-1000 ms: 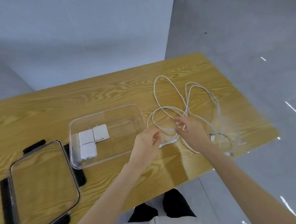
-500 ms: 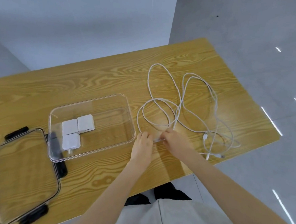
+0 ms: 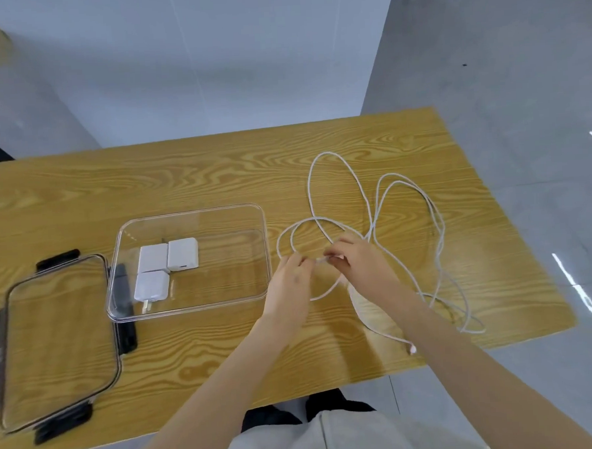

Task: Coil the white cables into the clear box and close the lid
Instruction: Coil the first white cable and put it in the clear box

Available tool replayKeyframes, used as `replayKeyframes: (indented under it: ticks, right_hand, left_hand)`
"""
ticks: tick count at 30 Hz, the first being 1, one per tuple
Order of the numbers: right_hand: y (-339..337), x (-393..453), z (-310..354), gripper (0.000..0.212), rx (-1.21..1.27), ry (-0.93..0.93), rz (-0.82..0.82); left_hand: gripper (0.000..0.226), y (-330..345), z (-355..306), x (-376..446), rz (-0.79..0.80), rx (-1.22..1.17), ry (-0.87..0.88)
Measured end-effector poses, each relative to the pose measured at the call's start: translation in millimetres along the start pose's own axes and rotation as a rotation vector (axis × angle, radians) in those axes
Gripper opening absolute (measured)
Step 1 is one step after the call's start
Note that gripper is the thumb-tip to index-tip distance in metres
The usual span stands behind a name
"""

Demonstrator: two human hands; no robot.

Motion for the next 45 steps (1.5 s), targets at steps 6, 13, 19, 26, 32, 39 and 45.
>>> replayKeyframes:
  ticks: [6,13,19,26,32,39,45]
  right_hand:
    - [-73.5,22.7,45.6,0.023,-0.014,-0.19,-0.235]
    - [-109.2,39.9,110.6,0.022,-0.04,-0.283,-0.534]
    - [-107.3,59.5,143.6,0.02,0.068,-0.277,-0.468]
    - [-103.5,77.2,177.5,0.016,0.261,-0.28,-0.364]
    - [-95.8,79.3,223.0,0.029,0.58,-0.445,-0.104]
    - [-41.5,85.8,209.1,0.027,0.747,-0.244,0.034]
    - [20.0,72.2,188.9,0.021,0.511,-0.134,0.157]
  left_hand:
    - [0.019,-87.2,-26.4,21.9,-0.283,-0.257,0.006]
    - [0.019,-175.5,-21.8,13.8,-0.331,-0.555,-0.13]
    - [0.019,-217.4,-3.2,-5.7,-0.35,-0.675,-0.155]
    - [0.022,-244.0,-0.4,-24.5,0.166,-1.308,-0.054]
    - [0.018,-262.4,-7.7,-27.8,0.292,-1.505,0.158]
    - [0.029,-279.3,13.5,-24.2,0.081,-1.515,0.136]
    - [0.037,-283.0,57.6,-3.9,-0.259,-1.305,-0.118]
Point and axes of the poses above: each hand's wrist, its own x-axis towards the middle knuckle, its own y-axis out of the palm, z = x × y, the point moved 3 cm from there along x, towards the middle knuckle, and after that the axes turned 8 degrees about z, right-handed, at the moved point
